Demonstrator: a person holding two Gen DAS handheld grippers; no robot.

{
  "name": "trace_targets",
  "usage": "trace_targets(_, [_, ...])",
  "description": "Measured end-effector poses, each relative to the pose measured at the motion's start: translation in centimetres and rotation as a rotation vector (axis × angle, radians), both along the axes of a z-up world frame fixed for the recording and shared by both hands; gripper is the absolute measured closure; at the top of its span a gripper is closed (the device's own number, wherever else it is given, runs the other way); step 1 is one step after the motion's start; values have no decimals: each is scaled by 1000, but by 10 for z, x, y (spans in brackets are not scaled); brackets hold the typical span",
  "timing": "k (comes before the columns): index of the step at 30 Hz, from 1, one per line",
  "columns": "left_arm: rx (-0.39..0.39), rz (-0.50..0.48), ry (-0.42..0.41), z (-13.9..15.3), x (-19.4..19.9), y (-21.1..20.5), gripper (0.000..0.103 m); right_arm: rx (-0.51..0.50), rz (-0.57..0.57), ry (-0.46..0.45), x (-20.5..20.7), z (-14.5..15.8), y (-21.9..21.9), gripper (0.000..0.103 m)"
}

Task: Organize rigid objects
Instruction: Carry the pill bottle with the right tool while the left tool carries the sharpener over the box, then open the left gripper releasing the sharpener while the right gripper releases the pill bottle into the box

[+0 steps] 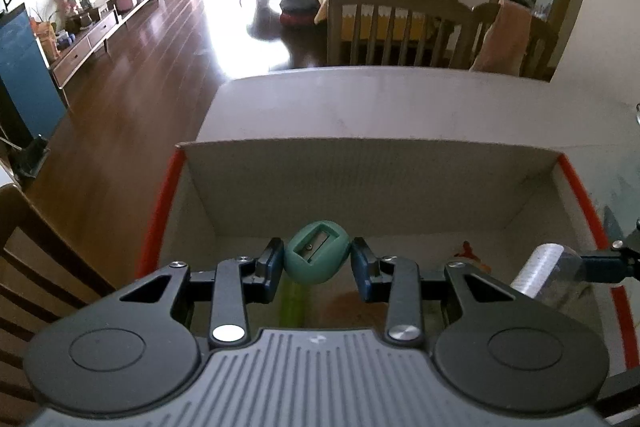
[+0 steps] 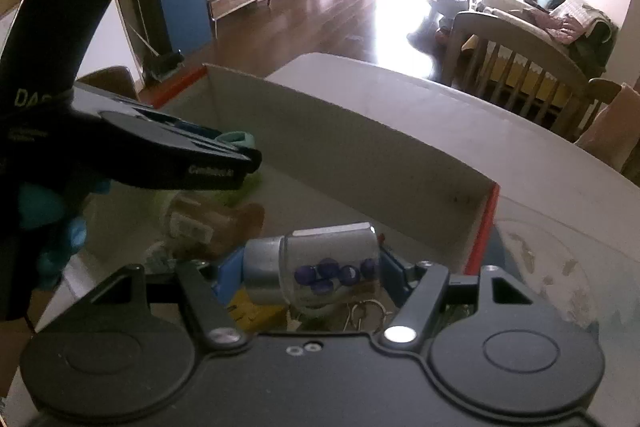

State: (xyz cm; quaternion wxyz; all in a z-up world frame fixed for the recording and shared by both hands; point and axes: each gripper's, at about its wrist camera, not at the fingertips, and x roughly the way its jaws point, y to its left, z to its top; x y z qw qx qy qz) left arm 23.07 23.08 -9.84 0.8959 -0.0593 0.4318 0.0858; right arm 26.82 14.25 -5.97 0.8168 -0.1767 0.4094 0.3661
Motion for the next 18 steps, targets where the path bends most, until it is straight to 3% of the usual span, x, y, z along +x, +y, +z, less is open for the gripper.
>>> trace_targets(11, [-54,-13,152,-21,8,8,67,-67,24,13,1,-20,14,34])
trace_targets(18, [-73,-18,182,-26,6,8,67,-76,31,32,-5,-22,15,34])
